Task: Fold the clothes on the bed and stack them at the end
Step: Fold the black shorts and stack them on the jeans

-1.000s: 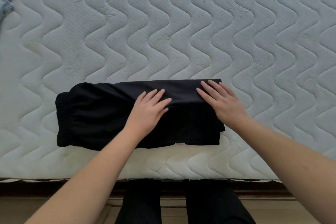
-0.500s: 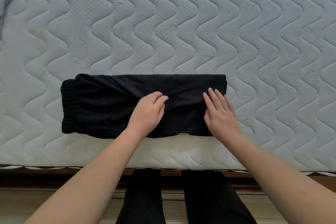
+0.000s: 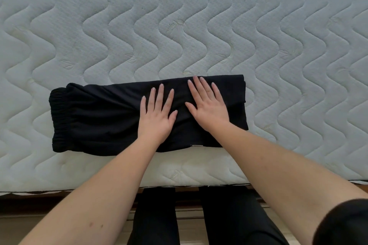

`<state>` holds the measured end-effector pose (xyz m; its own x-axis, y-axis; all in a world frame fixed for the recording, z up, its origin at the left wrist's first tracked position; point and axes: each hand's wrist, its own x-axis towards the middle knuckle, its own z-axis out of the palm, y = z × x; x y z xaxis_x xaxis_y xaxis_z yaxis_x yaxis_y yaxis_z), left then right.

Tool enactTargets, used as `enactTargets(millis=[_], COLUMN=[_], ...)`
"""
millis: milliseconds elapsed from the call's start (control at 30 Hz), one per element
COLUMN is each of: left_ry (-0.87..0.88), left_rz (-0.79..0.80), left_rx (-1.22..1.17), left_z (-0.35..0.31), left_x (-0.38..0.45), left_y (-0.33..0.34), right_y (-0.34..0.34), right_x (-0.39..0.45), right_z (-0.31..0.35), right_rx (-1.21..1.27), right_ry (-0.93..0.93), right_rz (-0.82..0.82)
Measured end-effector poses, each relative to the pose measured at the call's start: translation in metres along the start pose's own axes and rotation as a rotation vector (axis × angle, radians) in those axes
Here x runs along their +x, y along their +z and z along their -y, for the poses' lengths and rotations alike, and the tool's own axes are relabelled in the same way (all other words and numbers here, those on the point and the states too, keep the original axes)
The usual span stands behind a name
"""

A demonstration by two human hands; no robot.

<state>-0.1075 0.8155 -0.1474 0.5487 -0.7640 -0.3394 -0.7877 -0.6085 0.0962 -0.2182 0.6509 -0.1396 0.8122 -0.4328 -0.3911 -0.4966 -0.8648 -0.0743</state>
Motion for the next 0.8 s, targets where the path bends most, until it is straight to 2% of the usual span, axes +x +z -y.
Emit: enactTargets(millis=[67,167,300,367,433,567,667,800], left_ry=[-0.011,0.012,0.022,0.039,0.088,0.228,0.194,0.188], left_rz=[0.003,0.043,0.094,0.043,-0.042,-0.076,-0.031,-0.017], left_rx=[0.011,0.011,0.016,0.018,0.009,0.011,0.067,0.094], left_z=[-0.003,0.001,0.004,0.004,0.006,0.005,0.001,-0.01], left_x=[0.002,0.006,0.009,0.007,0.001,-0.019,-0.026,-0.018], left_y=[0.004,0.007,0.002,-0.003,-0.005,0.002,0.007,0.007], right_y=[0.004,0.002,-0.008,-0.015,-0.02,-0.025,-0.028,-0.028], right_x=[-0.009,-0.021,-0.038,-0.043,-0.039,-0.03,-0.031,-0.04], right_z=[-0.026,-0.057,-0.072,-0.076,-0.078,-0.076,-0.073,-0.082], right_rx=[-0.022,0.018,0.363,0.537,0.663,0.397,0.561,0.639], right_ry=[0.06,0.246,0.579,0.671,0.75,0.662,0.601,0.554], right_rz=[-0.006,0.004,-0.045,-0.124,-0.115,0.079,0.095,0.089])
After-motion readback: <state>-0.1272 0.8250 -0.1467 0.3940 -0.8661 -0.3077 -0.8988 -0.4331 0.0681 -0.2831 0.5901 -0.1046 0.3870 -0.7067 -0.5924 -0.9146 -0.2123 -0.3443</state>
